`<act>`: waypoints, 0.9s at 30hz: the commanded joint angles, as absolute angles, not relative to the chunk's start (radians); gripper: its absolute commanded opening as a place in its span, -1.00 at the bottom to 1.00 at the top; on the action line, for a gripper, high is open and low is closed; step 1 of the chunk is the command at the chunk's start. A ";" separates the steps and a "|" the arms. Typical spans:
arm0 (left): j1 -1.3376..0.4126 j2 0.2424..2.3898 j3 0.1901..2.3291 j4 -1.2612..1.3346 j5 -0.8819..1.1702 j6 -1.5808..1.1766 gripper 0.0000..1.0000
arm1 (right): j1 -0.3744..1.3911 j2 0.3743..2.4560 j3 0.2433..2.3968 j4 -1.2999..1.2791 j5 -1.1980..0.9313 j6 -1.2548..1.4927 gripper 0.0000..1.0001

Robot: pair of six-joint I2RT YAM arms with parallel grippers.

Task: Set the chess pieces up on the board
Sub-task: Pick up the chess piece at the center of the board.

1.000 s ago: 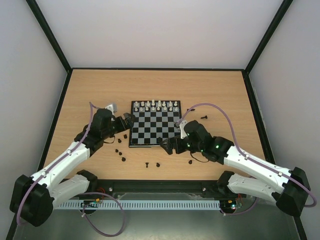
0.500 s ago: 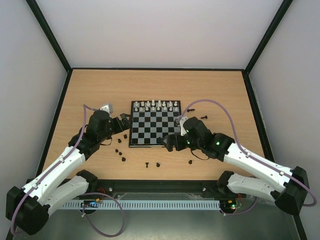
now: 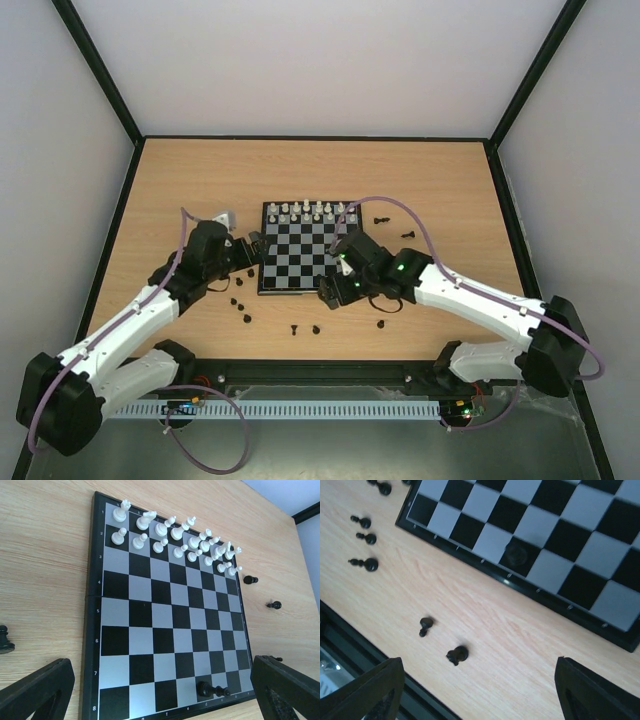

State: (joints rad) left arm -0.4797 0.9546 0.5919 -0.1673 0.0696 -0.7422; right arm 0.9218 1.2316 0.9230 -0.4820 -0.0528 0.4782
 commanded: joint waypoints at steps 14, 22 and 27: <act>-0.464 0.927 0.549 -0.163 0.066 -0.704 0.99 | 1.120 1.472 0.940 -0.517 -0.015 0.476 -0.07; -0.442 0.886 0.540 -0.189 0.057 -0.698 0.99 | 1.155 1.578 0.960 -0.482 -0.018 0.486 -0.29; -0.433 0.885 0.539 -0.186 0.058 -0.697 0.99 | 1.182 1.626 0.989 -0.483 0.004 0.497 -0.33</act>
State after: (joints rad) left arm -0.4427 0.8948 0.5541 -0.1719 0.0689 -0.7132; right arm 1.1564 1.5921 0.9436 -0.4664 -0.0200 0.4828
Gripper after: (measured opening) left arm 0.994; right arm 0.344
